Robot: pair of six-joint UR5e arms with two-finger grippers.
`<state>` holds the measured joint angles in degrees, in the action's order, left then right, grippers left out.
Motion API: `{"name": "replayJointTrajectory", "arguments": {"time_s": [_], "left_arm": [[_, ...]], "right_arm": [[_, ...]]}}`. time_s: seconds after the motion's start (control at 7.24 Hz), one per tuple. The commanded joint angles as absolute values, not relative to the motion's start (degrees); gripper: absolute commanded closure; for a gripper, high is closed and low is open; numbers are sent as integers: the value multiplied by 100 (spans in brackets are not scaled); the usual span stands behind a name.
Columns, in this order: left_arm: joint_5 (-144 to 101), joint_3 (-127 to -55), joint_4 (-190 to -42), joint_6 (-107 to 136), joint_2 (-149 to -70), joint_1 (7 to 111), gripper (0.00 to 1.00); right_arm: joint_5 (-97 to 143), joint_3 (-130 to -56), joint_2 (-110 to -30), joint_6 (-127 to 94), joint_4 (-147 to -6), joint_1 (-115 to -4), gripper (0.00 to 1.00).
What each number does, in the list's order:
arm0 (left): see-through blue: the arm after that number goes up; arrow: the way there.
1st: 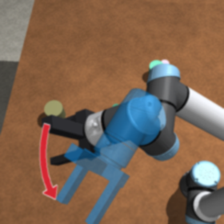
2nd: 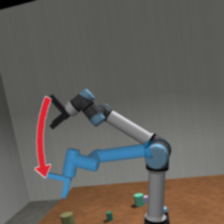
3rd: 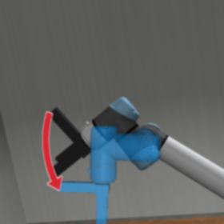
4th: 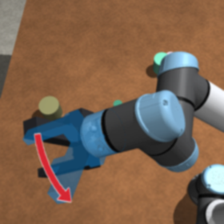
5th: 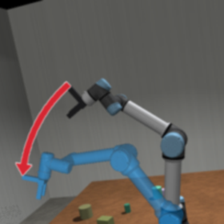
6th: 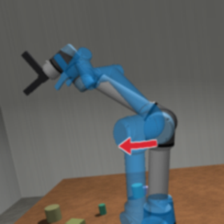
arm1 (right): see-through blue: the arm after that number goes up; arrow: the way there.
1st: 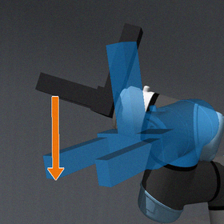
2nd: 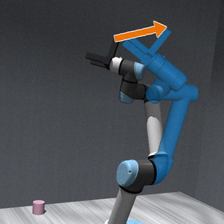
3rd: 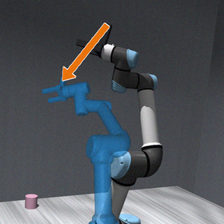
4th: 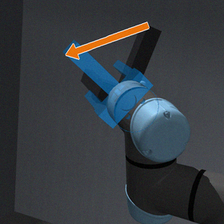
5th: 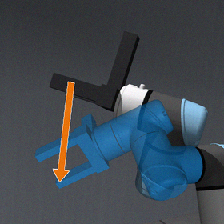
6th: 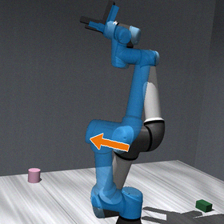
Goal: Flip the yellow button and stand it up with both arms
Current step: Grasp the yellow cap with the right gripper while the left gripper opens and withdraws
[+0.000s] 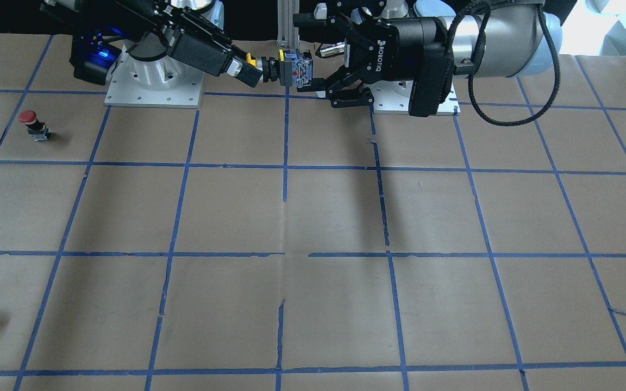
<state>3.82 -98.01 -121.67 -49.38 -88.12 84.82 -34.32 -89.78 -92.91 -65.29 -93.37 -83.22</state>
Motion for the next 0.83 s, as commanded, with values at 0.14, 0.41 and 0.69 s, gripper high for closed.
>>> {"name": "replayJointTrajectory", "arguments": {"time_s": [0.14, 0.41, 0.69], "left_arm": [[1194, -9730, -11912, -4338, -9095, 8464, 0], [2497, -9633, -10317, -2916, -9482, 8446, 0], [3002, -9598, -9733, -1885, -9510, 8429, 1]], "right_arm": [[-4714, -9000, -9281, -4220, -9194, -7613, 81], [-6154, -9009, -9264, -1307, -8790, -7480, 81], [-7046, -9157, -9028, 1165, -8885, -7418, 87]]}}
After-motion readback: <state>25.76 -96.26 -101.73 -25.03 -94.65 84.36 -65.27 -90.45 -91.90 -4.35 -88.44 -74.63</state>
